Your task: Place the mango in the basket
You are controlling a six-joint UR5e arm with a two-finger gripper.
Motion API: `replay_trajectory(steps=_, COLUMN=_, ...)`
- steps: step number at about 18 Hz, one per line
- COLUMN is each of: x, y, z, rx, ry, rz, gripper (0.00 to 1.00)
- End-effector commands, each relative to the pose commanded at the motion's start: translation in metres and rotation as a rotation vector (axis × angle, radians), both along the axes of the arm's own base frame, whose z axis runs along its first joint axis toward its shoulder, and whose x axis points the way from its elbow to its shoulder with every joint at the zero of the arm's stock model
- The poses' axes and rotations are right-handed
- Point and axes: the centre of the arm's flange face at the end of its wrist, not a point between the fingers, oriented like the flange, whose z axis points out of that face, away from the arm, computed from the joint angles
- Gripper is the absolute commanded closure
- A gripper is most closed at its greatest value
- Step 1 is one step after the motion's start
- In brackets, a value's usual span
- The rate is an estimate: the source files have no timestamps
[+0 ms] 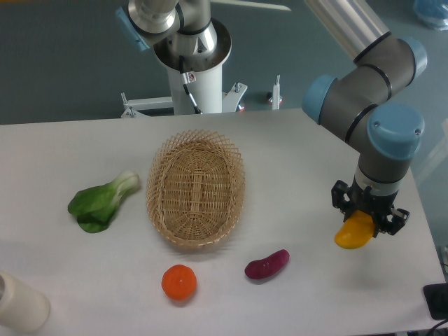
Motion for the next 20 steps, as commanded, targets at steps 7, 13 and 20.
replay_trajectory(steps=7, x=0.0, y=0.0, z=0.001, rx=0.002, ry=0.001, rz=0.0, gripper=0.51)
replay_trajectory(steps=13, x=0.001, y=0.001, z=0.0, rx=0.004, ry=-0.004, rz=0.021, gripper=0.51)
replay_trajectory(steps=20, x=0.061, y=0.014, z=-0.004, rx=-0.007, ry=-0.043, rz=-0.032, gripper=0.51)
